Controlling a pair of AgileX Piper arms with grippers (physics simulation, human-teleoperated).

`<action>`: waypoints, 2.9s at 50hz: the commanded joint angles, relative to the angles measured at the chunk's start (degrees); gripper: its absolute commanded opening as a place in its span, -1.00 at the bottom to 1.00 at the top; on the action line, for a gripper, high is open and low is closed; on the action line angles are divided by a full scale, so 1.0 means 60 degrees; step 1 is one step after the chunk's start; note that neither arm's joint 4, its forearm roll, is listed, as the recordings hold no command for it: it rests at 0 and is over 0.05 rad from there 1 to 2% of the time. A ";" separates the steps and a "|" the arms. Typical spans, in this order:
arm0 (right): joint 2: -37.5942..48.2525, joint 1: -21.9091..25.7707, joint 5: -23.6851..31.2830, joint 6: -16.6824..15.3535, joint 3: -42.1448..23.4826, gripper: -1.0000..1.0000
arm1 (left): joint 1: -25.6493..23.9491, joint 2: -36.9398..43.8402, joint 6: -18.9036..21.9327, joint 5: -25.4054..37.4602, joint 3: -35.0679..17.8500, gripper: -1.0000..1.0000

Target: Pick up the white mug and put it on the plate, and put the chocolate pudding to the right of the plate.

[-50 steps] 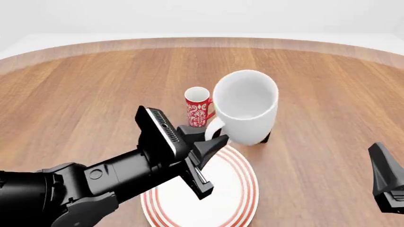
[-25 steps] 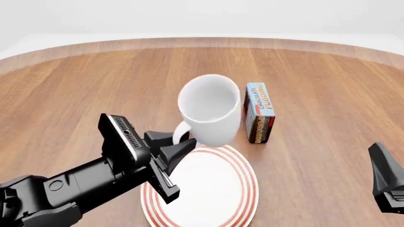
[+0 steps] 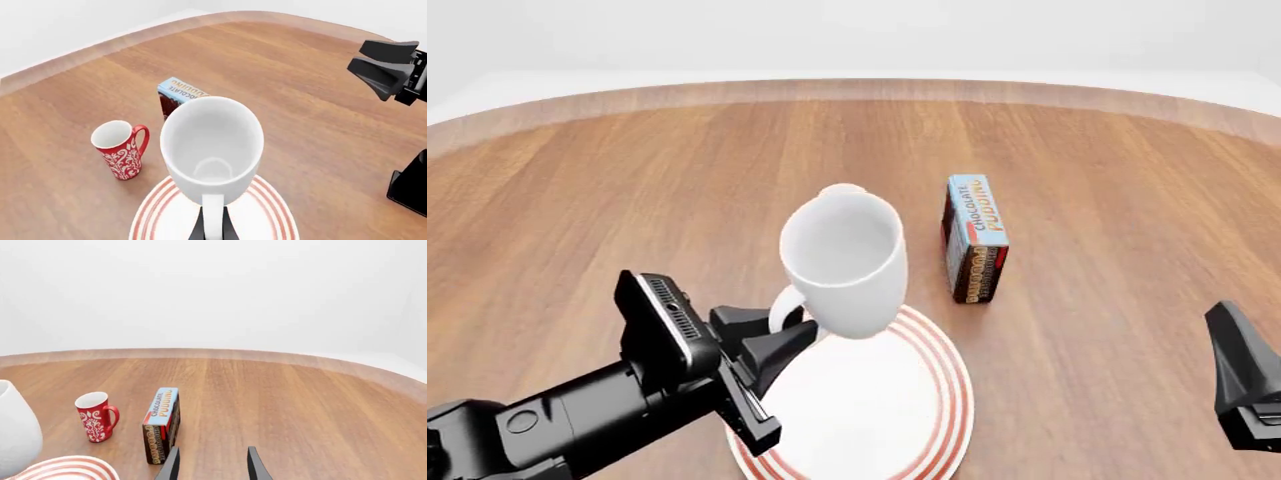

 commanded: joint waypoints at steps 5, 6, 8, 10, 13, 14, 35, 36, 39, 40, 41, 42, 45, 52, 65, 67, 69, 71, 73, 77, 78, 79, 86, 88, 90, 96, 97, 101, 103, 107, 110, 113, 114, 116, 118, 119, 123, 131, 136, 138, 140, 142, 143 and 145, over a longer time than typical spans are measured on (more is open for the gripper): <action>0.0000 -0.0003 -0.0004 -0.0014 0.0002 1.00 | 0.0036 0.0135 -0.0305 -0.0351 0.0433 -1.00; 0.0000 -0.0005 -0.0004 -0.0010 0.0003 1.00 | 0.0038 0.0154 -0.0323 -0.0381 0.0449 -1.00; 0.0000 -0.0009 -0.0001 -0.0003 0.0003 1.00 | 0.0045 0.0217 -0.0371 -0.0459 0.0489 -1.00; 0.0000 -0.0003 -0.0005 -0.0016 0.0003 1.00 | 0.0046 0.0313 -0.0399 -0.0538 0.0524 -1.00; 0.0000 -0.0007 -0.0003 -0.0013 0.0001 1.00 | 0.0059 0.0421 -0.0427 -0.0624 0.0589 -1.00; 0.0000 -0.0006 -0.0004 -0.0015 0.0002 1.00 | 0.0083 0.0494 -0.0425 -0.0697 0.0627 -1.00; 0.0000 -0.0001 -0.0009 -0.0039 -0.0002 1.00 | 0.0153 0.1611 -0.0623 -0.1479 0.1006 -1.00; 0.0000 -0.0001 -0.0009 -0.0035 -0.0003 1.00 | 0.0158 0.1634 -0.0636 -0.1493 0.1016 -1.00; 0.0000 0.0003 -0.0009 -0.0038 -0.0002 1.00 | 0.0181 0.1679 -0.0665 -0.1501 0.1034 -1.00; 0.0000 0.0001 -0.0008 -0.0032 -0.0002 1.00 | 0.0181 0.1705 -0.0669 -0.1502 0.1039 -1.00; 0.0000 0.0000 -0.0008 -0.0032 -0.0002 1.00 | 0.0187 0.1719 -0.0673 -0.1504 0.1049 -1.00; 0.0000 0.0002 -0.0009 -0.0036 -0.0001 1.00 | 0.0188 0.1726 -0.0677 -0.1505 0.1060 -1.00; 0.0000 0.0000 -0.0006 -0.0034 -0.0004 1.00 | 0.0194 0.1812 -0.0675 -0.1514 0.1089 -1.00; 0.0000 -0.0002 -0.0002 -0.0035 -0.0007 1.00 | 0.0184 0.1813 -0.0662 -0.1448 0.1111 -1.00; 0.0000 -0.0001 -0.0004 -0.0041 -0.0015 1.00 | 0.0202 0.2105 -0.0641 -0.1519 0.1102 -1.00; 0.0000 0.0000 -0.0005 -0.0044 -0.0013 1.00 | 0.0197 0.2161 -0.0645 -0.1551 0.1093 -1.00; 0.0000 0.0001 -0.0006 -0.0043 -0.0012 1.00 | 0.0190 0.2253 -0.0646 -0.1601 0.1084 -1.00; 0.0000 0.0004 -0.0007 -0.0043 -0.0012 1.00 | 0.0185 0.2341 -0.0652 -0.1656 0.1067 -1.00; 0.0000 0.0003 -0.0006 -0.0041 -0.0011 1.00 | 0.0176 0.2439 -0.0657 -0.1719 0.1042 -1.00; 0.0000 0.0000 -0.0005 -0.0035 -0.0012 1.00 | 0.0101 0.2742 -0.0712 -0.1932 0.1006 -1.00; 0.0000 0.0001 -0.0005 -0.0036 -0.0011 1.00 | 0.0081 0.2791 -0.0725 -0.1950 0.0997 -1.00; 0.0000 0.0002 -0.0005 -0.0035 -0.0011 1.00 | 0.0078 0.2830 -0.0724 -0.1958 0.0990 -1.00; 0.0000 0.0006 -0.0005 -0.0031 -0.0010 1.00 | 0.0111 0.3147 -0.0726 -0.2112 0.0957 -1.00; 0.0000 0.0002 -0.0004 -0.0026 -0.0009 1.00 | 0.0091 0.3319 -0.0777 -0.2247 0.0953 -1.00; 0.0000 0.0000 -0.0003 -0.0023 -0.0009 1.00 | 0.0084 0.3462 -0.0800 -0.2342 0.0950 -1.00; 0.0000 0.0003 -0.0001 -0.0018 -0.0008 1.00 | 0.0112 0.3485 -0.0790 -0.2278 0.0902 -1.00; 0.0000 0.0002 -0.0008 -0.0017 -0.0006 1.00 | 0.0121 0.3515 -0.0789 -0.2297 0.0905 -1.00; 0.0000 0.0004 -0.0005 -0.0019 -0.0007 1.00 | 0.0155 0.3545 -0.0794 -0.2327 0.0921 -1.00; 0.0000 0.0005 -0.0003 -0.0014 -0.0007 1.00 | 0.0172 0.3579 -0.0804 -0.2372 0.0941 -1.00; 0.0000 0.0008 -0.0004 -0.0013 -0.0006 1.00 | 0.0219 0.3645 -0.0840 -0.2470 0.0989 -1.00; 0.0000 0.0004 -0.0005 -0.0019 -0.0007 1.00 | 0.0219 0.3705 -0.0867 -0.2539 0.1009 -1.00; 0.0000 0.0001 -0.0003 -0.0016 -0.0007 1.00 | 0.0247 0.3744 -0.0895 -0.2599 0.1041 -1.00; 0.0000 0.0005 -0.0003 -0.0019 -0.0007 1.00 | 0.0273 0.3736 -0.0905 -0.2612 0.1059 -1.00; 0.0000 0.0007 -0.0005 -0.0017 -0.0006 1.00 | 0.0281 0.3756 -0.0924 -0.2632 0.1074 -1.00; 0.0000 0.0002 -0.0004 -0.0016 -0.0006 1.00 | 0.0296 0.3805 -0.0953 -0.2676 0.1093 -1.00; 0.0000 0.0002 -0.0004 -0.0016 -0.0006 1.00 | 0.0296 0.3806 -0.0953 -0.2678 0.1093 -1.00; 0.0000 0.0003 -0.0003 -0.0017 -0.0007 1.00 | 0.0251 0.3907 -0.1023 -0.2749 0.1091 -1.00; 0.0000 0.0010 -0.0005 -0.0023 -0.0007 1.00 | 0.0199 0.3830 -0.1057 -0.2699 0.1108 1.00; 0.0000 0.0008 -0.0006 -0.0020 -0.0006 1.00 | 0.0160 0.3792 -0.1070 -0.2649 0.1093 1.00; 0.0000 0.0003 -0.0004 -0.0019 -0.0007 1.00 | 0.0162 0.3762 -0.1067 -0.2631 0.1094 1.00; 0.0000 0.0006 -0.0004 -0.0018 -0.0007 1.00 | 0.0155 0.3724 -0.1070 -0.2600 0.1095 1.00; 0.0000 0.0004 -0.0004 -0.0018 -0.0007 1.00 | 0.0135 0.3687 -0.1078 -0.2574 0.1101 1.00; 0.0000 0.0005 -0.0003 -0.0019 -0.0007 1.00 | 0.0134 0.3668 -0.1076 -0.2564 0.1107 1.00; 0.0000 0.0001 -0.0004 -0.0017 -0.0007 1.00 | 0.0128 0.3598 -0.1077 -0.2523 0.1117 1.00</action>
